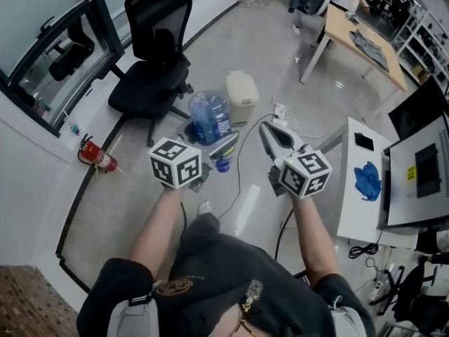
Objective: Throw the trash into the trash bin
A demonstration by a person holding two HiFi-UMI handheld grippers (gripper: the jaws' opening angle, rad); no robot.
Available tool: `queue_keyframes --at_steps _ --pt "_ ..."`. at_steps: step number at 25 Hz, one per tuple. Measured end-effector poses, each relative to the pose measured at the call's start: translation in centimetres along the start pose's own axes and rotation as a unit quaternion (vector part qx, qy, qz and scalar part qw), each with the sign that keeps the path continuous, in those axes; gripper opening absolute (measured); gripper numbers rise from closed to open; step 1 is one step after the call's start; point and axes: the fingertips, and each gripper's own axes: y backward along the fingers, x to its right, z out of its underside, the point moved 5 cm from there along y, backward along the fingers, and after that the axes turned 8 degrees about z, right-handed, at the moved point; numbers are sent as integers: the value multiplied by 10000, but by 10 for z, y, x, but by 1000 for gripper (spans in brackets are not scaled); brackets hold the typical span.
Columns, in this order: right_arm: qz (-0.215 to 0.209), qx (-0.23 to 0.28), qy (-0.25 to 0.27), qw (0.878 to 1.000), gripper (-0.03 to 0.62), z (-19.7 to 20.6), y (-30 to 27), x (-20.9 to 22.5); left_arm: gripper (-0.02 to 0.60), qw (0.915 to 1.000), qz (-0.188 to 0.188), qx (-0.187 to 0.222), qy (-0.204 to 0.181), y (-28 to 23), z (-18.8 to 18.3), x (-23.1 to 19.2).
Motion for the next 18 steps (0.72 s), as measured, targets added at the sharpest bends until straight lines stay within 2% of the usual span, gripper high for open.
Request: queue_keyframes --at_steps 9,14,18 --pt "270 -224 126 9993 3 -22 -104 20 434 9994 249 -112 191 -30 -26 -104" --pt "353 -304 88 9989 3 -25 -142 36 434 9986 329 -206 366 -53 -25 -138" --pt "367 -353 6 9987 2 -22 -162 65 434 9981 284 -312 447 -81 -20 -159"
